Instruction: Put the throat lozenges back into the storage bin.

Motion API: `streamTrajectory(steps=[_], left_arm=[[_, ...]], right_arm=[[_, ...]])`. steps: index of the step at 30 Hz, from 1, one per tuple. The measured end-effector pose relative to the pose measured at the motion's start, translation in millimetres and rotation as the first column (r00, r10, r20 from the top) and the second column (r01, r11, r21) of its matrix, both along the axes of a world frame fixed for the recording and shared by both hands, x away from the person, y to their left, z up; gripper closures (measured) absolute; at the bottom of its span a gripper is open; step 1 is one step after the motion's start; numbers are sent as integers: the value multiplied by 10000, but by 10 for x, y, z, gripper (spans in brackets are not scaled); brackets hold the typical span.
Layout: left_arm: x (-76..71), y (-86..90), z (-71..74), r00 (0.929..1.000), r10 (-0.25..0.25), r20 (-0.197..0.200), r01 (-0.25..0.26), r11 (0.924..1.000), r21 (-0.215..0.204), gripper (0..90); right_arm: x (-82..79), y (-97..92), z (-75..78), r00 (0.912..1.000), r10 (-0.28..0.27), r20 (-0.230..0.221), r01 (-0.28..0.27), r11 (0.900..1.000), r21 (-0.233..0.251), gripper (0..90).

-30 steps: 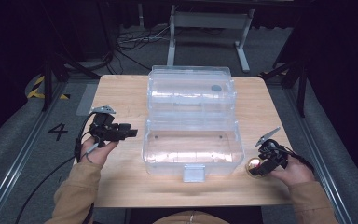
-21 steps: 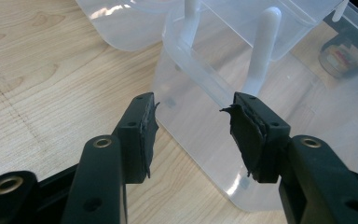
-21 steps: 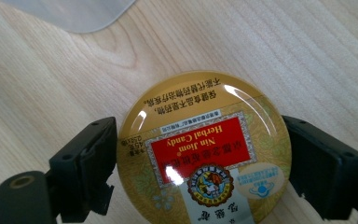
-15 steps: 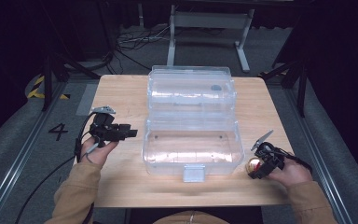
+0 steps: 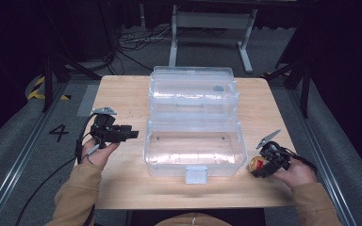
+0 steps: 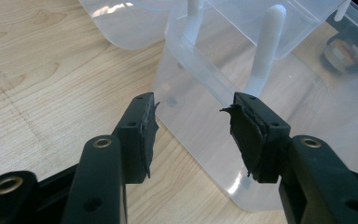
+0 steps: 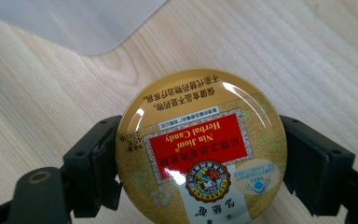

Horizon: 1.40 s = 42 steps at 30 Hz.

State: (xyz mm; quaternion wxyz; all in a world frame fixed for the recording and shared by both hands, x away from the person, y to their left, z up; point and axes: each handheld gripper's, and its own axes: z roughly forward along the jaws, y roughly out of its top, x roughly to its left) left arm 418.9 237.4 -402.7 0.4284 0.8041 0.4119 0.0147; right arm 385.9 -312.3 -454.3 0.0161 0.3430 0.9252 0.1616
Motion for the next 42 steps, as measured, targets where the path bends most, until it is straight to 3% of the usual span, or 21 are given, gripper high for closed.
streamTrajectory(steps=[9,13,18,32,42], left_arm=[[-26,15,-6,10000,58,-3,-58,10000,48,507],[-47,35,-19,9999,130,-44,-129,9999,91,507],[-66,54,-29,9998,177,-74,-176,9998,127,507],[-58,42,-79,9994,244,-257,-238,9994,247,503],[-46,24,-113,9989,275,-390,-260,9989,392,502]], right_arm=[[-4,-25,176,9979,-264,585,227,9977,643,203],[-2,-42,316,9931,-418,1091,274,9911,1301,203],[-1,-35,421,9885,-589,1394,340,9840,1748,203],[16,10,688,9798,-1062,1696,611,9658,2518,203],[-26,187,905,9754,-951,1990,421,9660,2552,203]])
